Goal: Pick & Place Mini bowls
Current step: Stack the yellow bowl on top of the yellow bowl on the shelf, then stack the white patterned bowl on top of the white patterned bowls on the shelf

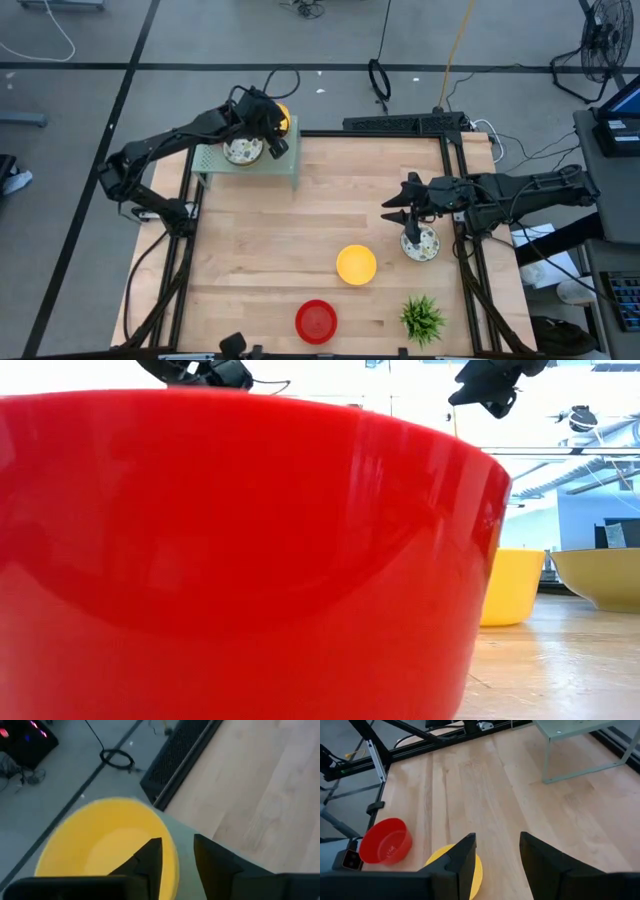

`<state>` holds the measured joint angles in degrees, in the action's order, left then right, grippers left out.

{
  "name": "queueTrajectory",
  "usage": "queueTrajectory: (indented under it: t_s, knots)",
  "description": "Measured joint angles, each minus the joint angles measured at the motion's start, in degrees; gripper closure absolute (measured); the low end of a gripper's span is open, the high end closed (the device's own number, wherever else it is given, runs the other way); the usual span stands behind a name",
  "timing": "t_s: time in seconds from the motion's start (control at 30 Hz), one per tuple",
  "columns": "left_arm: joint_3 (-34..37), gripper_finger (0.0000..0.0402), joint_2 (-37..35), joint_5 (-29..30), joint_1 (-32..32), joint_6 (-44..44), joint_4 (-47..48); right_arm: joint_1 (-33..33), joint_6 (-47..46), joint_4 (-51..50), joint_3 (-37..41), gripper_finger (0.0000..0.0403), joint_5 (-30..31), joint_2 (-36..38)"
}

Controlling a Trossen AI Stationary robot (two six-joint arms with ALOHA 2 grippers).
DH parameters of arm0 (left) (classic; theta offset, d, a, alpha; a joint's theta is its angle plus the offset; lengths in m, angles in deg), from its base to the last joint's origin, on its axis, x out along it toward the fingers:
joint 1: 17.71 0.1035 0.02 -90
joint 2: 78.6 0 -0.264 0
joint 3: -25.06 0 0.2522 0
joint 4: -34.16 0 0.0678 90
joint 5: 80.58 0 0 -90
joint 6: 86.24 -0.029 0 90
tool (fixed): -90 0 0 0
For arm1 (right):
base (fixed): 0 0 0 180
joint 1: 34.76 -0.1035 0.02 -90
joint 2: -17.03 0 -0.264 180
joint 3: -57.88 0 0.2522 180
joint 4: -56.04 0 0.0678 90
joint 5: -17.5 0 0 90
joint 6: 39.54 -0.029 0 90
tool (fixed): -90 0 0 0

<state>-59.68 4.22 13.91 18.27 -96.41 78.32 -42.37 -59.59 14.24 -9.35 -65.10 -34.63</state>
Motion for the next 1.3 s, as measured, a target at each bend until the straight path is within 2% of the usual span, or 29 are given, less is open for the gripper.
queueTrajectory:
  t_s: [0.2, 0.37, 0.5, 0.6, 0.7, 0.8, 1.0, 1.2, 1.3]
  knots:
    - [0.00, 0.0279, -2.82, -0.79, -2.08, 0.61, -2.75, 0.04, 2.40, 0.77, 0.00, 0.0264, 0.00, -0.05]
    - [-0.07, 0.0279, -5.11, -10.56, -5.21, 5.03, -3.55, 0.02, 4.02, 4.14, -0.02, 0.0264, -0.07, -2.70]
    - [-0.07, 0.0279, -5.26, -18.20, -9.44, 9.17, -3.03, -0.03, 1.68, 3.93, -0.04, 0.0264, -0.07, -6.82]
    - [-0.07, 0.0279, -5.26, -20.96, -12.96, 10.66, -2.03, -0.78, 0.39, 2.87, -0.02, 0.0264, 0.25, -10.26]
    - [-0.07, 0.0279, -5.26, -20.94, -16.70, 10.75, -0.97, -1.67, -1.34, 1.66, -0.03, 0.0264, 1.98, -13.27]
    - [-0.04, 0.0279, -5.26, -20.95, -19.99, 11.51, 0.04, -2.32, -6.26, -3.46, -0.93, 0.0264, 3.15, -15.52]
    - [-0.04, 0.0279, -5.26, -20.83, -24.83, 13.73, -0.01, -4.58, -20.82, -21.63, -5.66, 0.0264, 0.98, -20.84]
    - [-0.04, 0.0279, -5.26, -16.76, -27.90, 13.50, 0.02, -7.53, -37.57, -26.81, -6.10, 0.0264, -7.47, -24.99]
    - [-0.04, 0.0279, -5.26, -15.95, -28.64, 13.42, 0.04, -8.85, -43.03, -28.11, -6.10, 0.0264, -7.60, -26.58]
